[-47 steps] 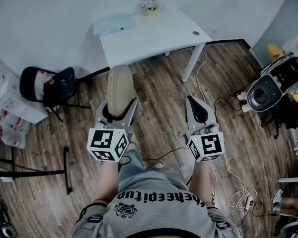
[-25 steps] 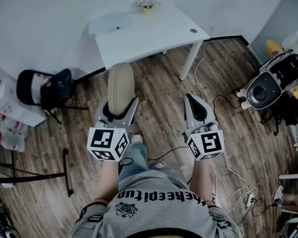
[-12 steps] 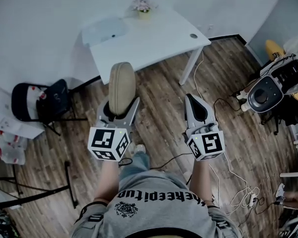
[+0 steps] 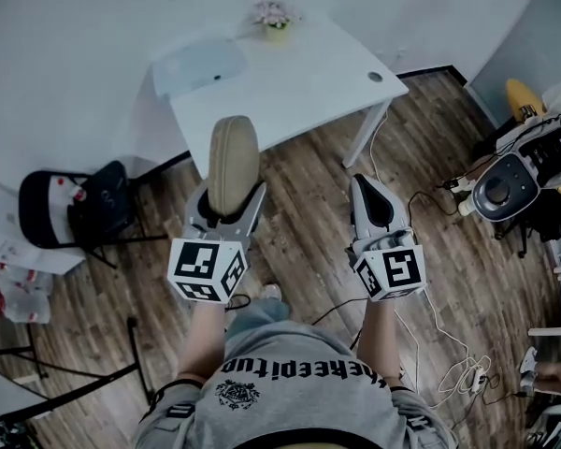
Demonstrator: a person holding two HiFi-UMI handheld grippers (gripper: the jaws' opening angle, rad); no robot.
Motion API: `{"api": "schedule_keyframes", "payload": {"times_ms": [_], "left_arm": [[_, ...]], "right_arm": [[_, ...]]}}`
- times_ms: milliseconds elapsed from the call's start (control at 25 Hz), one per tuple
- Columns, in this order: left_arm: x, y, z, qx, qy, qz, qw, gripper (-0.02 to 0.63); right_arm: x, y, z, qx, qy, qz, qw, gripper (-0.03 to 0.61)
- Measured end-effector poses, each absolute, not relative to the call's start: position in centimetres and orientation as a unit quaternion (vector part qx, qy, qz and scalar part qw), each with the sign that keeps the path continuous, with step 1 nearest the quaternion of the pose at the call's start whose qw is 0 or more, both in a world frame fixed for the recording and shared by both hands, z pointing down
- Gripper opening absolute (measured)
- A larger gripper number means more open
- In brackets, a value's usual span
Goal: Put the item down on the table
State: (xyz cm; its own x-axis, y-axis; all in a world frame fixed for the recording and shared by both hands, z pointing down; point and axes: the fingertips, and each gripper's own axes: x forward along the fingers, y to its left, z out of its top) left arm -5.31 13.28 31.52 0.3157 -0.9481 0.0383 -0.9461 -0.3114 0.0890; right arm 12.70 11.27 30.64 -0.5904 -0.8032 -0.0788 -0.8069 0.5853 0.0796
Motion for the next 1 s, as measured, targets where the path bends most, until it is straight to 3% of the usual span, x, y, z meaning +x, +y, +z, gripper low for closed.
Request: {"api": "schedule_keyframes", "payload": {"times_ms": [1000], "left_arm": [[-9.4, 7.0, 32.5, 0.827, -0.559, -0.01, 0.056, 0.301]], "right_arm": [[8.4, 6.0, 31.2, -0.476, 0.878, 0.048, 0.007, -0.003]]}}
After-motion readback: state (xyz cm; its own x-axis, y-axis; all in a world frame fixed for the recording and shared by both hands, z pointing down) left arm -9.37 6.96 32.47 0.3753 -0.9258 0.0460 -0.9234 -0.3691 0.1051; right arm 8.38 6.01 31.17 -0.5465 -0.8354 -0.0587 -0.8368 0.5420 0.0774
